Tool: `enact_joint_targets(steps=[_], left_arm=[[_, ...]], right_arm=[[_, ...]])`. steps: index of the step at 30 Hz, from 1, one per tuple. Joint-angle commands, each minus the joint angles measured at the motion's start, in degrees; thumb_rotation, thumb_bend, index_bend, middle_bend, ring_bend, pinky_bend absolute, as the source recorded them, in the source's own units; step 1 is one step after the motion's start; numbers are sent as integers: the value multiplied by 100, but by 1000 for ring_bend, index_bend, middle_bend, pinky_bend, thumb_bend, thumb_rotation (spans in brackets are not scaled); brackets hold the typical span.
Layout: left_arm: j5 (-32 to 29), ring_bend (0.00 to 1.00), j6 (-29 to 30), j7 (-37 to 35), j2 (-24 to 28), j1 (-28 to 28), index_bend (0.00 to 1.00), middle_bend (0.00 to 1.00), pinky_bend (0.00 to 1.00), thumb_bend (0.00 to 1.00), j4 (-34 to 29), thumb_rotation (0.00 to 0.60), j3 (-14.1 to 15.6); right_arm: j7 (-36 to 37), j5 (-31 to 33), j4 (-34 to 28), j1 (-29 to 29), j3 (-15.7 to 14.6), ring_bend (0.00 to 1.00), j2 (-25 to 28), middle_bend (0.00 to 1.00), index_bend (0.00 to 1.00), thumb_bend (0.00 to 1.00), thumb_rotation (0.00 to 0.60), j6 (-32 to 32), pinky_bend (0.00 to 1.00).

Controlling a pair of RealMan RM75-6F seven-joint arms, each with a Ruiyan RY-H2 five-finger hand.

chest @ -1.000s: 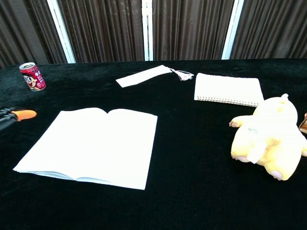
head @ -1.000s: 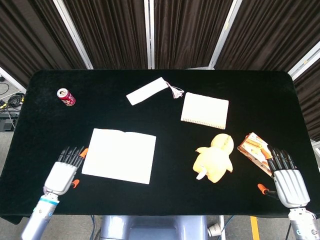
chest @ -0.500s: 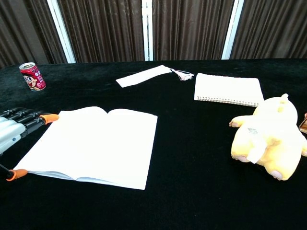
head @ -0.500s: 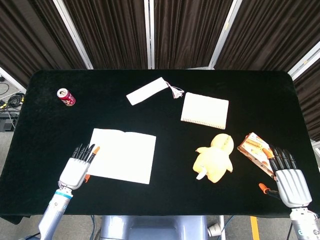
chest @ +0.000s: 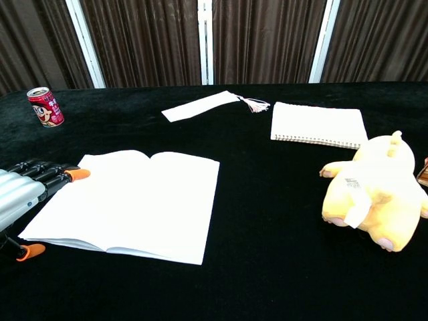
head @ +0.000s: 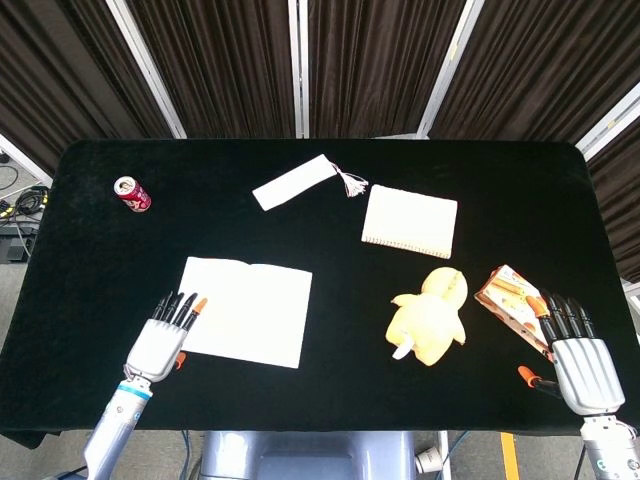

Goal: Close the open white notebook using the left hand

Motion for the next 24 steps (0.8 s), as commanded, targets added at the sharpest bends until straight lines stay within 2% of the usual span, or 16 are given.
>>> enact_joint_targets(steps=[1, 9, 17, 24], left_arm=[[-39, 0, -2, 6, -71, -30, 0, 0, 0, 223, 75, 600, -29], [-68, 0, 2, 28, -325, -134, 0, 0, 0, 228, 412, 600, -77], [-13, 0, 100, 16, -423, -190, 0, 0, 0, 408, 603, 600, -73], [363, 0, 507, -63, -577, -243, 0, 0, 0, 471, 983, 600, -29]], right_arm=[[1, -11, -5, -1, -4, 0, 2, 0, 42, 35, 600, 5, 0], [22, -2, -12, -5, -2, 0, 18, 0, 41, 35, 600, 1, 0], [-12, -36, -9, -4, -20, 0, 8, 0, 41, 34, 600, -5, 0], [-16, -33, -13, -5, -19, 0, 4, 0, 41, 35, 600, -6, 0]])
